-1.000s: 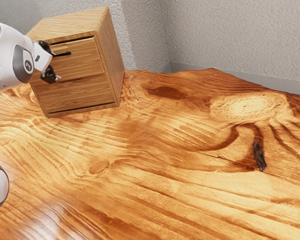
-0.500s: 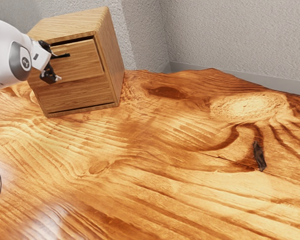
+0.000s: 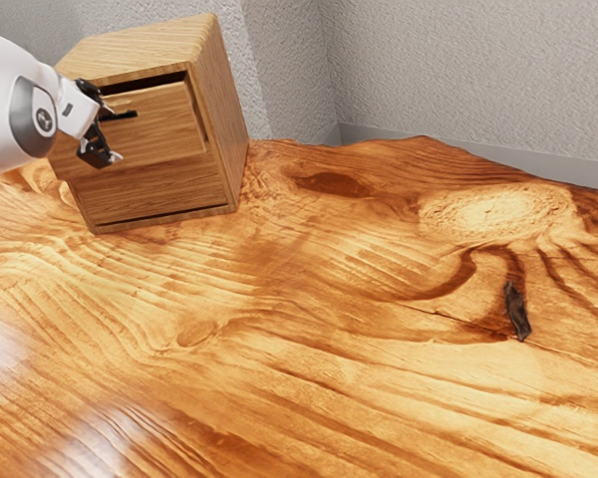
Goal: Pull the drawer handle with one arm to open the drawer
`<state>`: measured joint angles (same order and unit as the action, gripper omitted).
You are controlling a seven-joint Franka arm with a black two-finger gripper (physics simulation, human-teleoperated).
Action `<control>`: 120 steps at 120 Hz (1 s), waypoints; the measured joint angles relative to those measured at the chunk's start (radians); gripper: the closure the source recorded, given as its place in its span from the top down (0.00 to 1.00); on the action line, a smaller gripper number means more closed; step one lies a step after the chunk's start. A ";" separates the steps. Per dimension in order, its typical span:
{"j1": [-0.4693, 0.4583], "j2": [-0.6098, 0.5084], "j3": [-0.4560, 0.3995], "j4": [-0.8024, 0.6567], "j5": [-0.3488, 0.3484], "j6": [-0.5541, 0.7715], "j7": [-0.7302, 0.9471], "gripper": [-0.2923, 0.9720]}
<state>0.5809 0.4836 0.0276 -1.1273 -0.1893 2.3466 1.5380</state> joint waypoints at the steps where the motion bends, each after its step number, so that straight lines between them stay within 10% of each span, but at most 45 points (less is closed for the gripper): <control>1: -0.001 -0.002 0.000 -0.003 0.000 0.000 0.000 0.77; 120: -0.027 -0.208 0.004 -0.287 -0.008 0.049 -0.002 0.71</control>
<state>0.5537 0.2757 0.0312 -1.4142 -0.1976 2.3954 1.5363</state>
